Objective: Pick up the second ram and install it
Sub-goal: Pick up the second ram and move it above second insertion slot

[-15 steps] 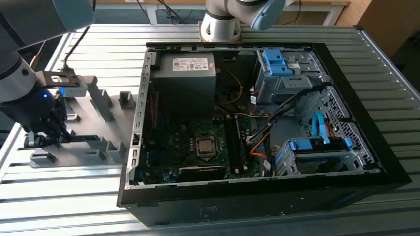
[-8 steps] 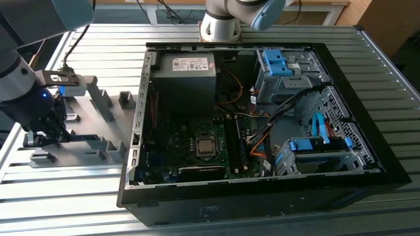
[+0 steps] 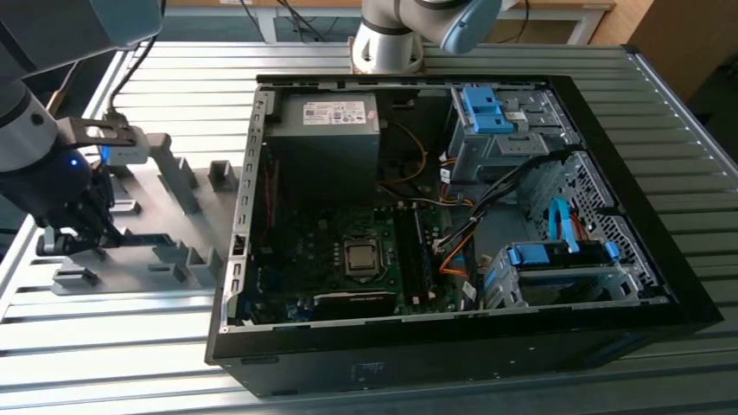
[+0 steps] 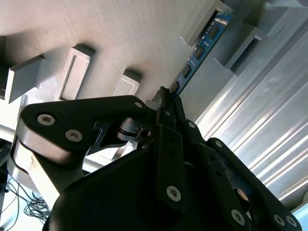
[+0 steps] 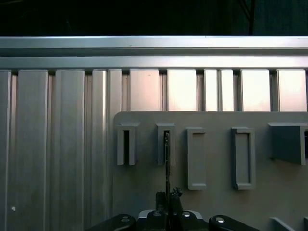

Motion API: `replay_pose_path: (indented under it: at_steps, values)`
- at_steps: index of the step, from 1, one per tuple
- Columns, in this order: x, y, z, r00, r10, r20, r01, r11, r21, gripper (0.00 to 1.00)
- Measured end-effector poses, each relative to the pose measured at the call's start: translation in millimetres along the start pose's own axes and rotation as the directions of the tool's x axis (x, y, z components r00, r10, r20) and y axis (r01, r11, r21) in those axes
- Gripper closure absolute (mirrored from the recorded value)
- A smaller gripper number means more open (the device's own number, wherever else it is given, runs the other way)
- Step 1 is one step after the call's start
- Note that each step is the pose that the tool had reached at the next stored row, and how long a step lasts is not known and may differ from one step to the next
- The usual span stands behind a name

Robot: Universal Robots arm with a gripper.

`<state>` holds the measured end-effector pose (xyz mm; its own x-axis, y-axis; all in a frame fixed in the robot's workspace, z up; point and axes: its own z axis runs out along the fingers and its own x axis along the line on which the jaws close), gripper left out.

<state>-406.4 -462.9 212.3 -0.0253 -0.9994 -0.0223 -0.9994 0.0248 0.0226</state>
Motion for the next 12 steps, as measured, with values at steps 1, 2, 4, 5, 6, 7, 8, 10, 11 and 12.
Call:
replay_pose_path:
  at_steps: [1, 2, 4, 5, 6, 7, 8, 10, 11, 12]
  values:
    - [0.0, 0.0, -1.0, 1.0000, 0.000, 0.0000, 0.000, 1.0000, 0.0000, 0.86]
    - [-0.1, 0.1, -2.4, 1.0000, 0.000, -0.0001, 0.000, 1.0000, -0.0001, 0.86]
    - [-0.1, 0.1, -5.3, 1.0000, 0.000, 0.0000, 0.000, 1.0000, 0.0001, 0.86]
    - [-0.2, 0.2, -7.3, 1.0000, 0.000, 0.0000, 0.000, 1.0000, 0.0000, 0.86]
    - [-0.2, 0.2, -9.4, 1.0000, 0.000, 0.0000, 0.000, 1.0000, 0.0000, 0.86]
    - [-0.3, 0.2, -11.6, 1.0000, 0.000, 0.0000, 0.000, 1.0000, 0.0000, 0.86]
    - [-0.3, 0.3, -13.7, 1.0000, 0.000, 0.0000, 0.000, 1.0000, 0.0001, 0.86]
    - [-0.4, 0.4, -17.9, 1.0000, 0.000, 0.0001, 0.000, 1.0000, 0.0000, 0.86]
    - [-0.4, 0.4, -20.0, 1.0000, 0.000, 0.0000, 0.000, 1.0000, 0.0000, 0.86]
    - [-0.5, 0.5, -22.1, 1.0000, 0.000, 0.0000, 0.000, 1.0000, 0.0001, 0.86]
